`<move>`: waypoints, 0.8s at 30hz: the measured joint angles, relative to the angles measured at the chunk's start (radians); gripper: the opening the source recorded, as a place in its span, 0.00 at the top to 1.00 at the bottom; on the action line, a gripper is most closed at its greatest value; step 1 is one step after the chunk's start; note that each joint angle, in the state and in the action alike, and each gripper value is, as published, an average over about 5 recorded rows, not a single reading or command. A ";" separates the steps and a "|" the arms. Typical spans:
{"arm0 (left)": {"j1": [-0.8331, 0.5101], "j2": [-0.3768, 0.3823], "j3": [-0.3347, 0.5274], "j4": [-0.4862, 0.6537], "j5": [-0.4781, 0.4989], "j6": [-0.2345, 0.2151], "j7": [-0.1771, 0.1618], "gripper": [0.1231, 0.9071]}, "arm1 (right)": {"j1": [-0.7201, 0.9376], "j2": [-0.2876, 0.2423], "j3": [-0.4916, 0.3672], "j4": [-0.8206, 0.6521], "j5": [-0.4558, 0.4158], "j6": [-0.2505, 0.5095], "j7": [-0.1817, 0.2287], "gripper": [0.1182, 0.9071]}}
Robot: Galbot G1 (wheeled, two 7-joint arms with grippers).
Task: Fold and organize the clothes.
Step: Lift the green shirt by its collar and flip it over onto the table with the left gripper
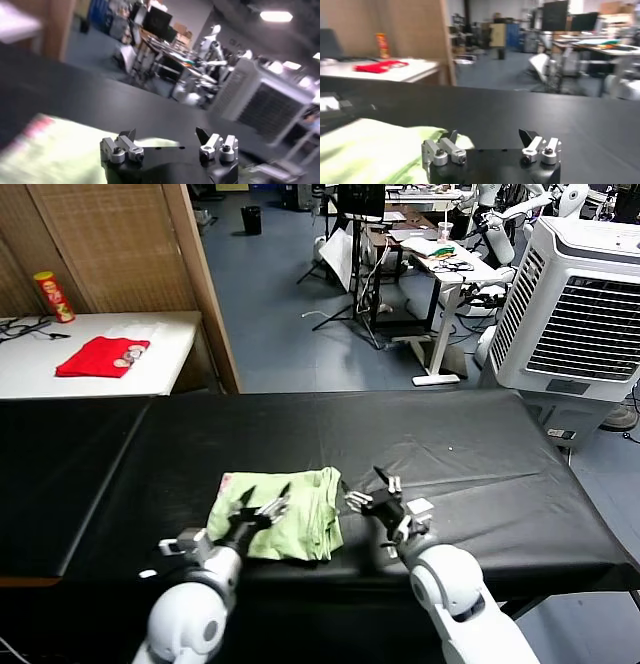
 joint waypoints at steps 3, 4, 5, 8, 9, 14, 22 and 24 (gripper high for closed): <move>0.017 0.008 -0.051 0.024 0.012 -0.009 0.003 0.14 | 0.020 0.002 -0.046 -0.036 -0.062 -0.034 0.000 0.14; 0.022 0.008 -0.067 0.031 0.013 -0.010 0.004 0.14 | 0.022 0.003 -0.056 -0.048 -0.086 -0.043 0.001 0.14; 0.027 0.007 -0.081 0.038 0.013 -0.012 0.005 0.14 | 0.023 0.002 -0.064 -0.058 -0.110 -0.049 0.004 0.14; 0.035 0.001 -0.116 0.055 0.009 -0.015 0.009 0.14 | 0.022 0.000 -0.074 -0.077 -0.153 -0.038 0.015 0.14; 0.037 -0.002 -0.126 0.060 0.004 -0.016 0.012 0.14 | 0.022 0.000 -0.075 -0.079 -0.154 -0.028 0.022 0.14; 0.043 -0.005 -0.171 0.082 -0.078 -0.021 0.029 0.14 | 0.013 0.010 -0.066 -0.066 -0.081 0.049 0.060 0.14; 0.044 -0.010 -0.229 0.116 -0.298 -0.019 0.057 0.14 | -0.013 0.006 -0.029 -0.006 0.021 0.139 0.067 0.14; 0.045 -0.016 -0.235 0.123 -0.351 -0.011 0.063 0.14 | -0.018 0.004 -0.021 0.004 0.023 0.143 0.066 0.14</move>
